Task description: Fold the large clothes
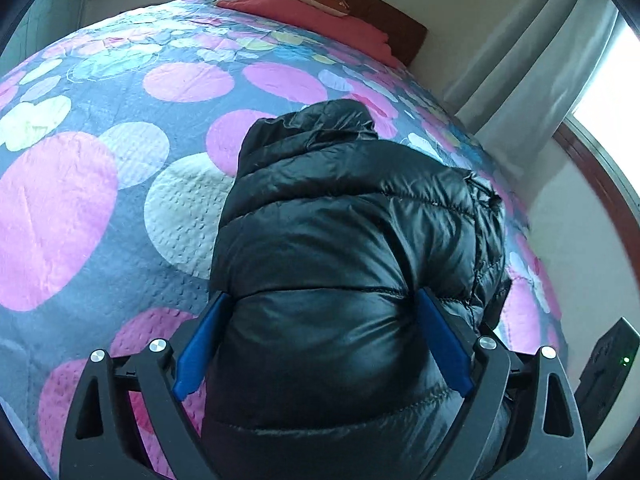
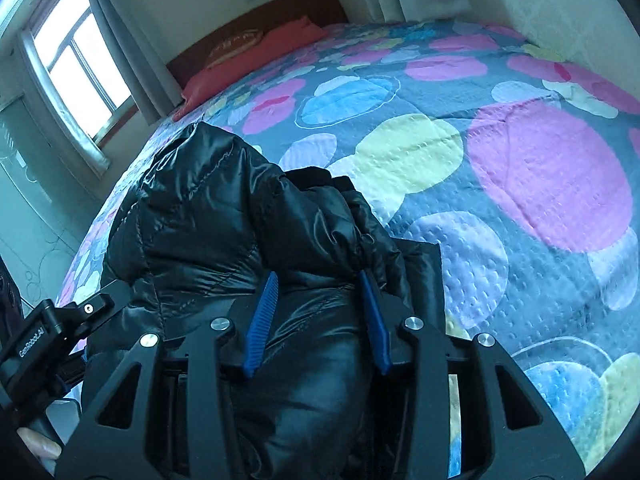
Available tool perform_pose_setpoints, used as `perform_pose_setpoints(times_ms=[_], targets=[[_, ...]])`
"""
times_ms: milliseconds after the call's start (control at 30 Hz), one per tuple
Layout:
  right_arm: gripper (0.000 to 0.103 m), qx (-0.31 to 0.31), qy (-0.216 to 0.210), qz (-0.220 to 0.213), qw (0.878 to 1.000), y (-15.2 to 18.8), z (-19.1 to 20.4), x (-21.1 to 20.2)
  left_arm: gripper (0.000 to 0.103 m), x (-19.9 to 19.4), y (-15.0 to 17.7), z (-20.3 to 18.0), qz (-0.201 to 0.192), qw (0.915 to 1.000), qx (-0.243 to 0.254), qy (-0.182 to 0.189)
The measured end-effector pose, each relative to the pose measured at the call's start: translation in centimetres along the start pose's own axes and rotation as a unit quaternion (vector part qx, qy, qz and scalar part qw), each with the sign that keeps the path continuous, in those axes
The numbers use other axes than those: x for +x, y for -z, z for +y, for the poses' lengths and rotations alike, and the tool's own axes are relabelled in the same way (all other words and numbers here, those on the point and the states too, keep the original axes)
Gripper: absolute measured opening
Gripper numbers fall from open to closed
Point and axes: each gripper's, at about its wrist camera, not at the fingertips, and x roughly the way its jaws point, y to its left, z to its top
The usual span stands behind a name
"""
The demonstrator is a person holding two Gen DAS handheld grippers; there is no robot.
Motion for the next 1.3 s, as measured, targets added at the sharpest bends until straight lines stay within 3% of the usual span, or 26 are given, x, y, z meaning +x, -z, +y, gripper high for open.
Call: perform_pose_setpoints(times_ms=[967, 1200, 1300], targets=[[0.04, 0.005, 0.023, -0.034, 0.999, 1.2, 0.2, 0.8, 0.097, 2.5, 0.0, 0.7, 0.011, 0.9999, 0.008, 0.002], [0.041, 0.005, 0.016, -0.04, 0.999, 0.7, 0.5, -0.5, 0.097, 1.1, -0.8, 2.1, 0.03, 0.9978, -0.033, 0.049], [0.047, 0.003, 0.021, -0.043, 0.999, 0.4, 0.8, -1.5, 0.096, 0.1, -1.1, 3.1, 0.042, 0.9946, -0.065, 0.069]])
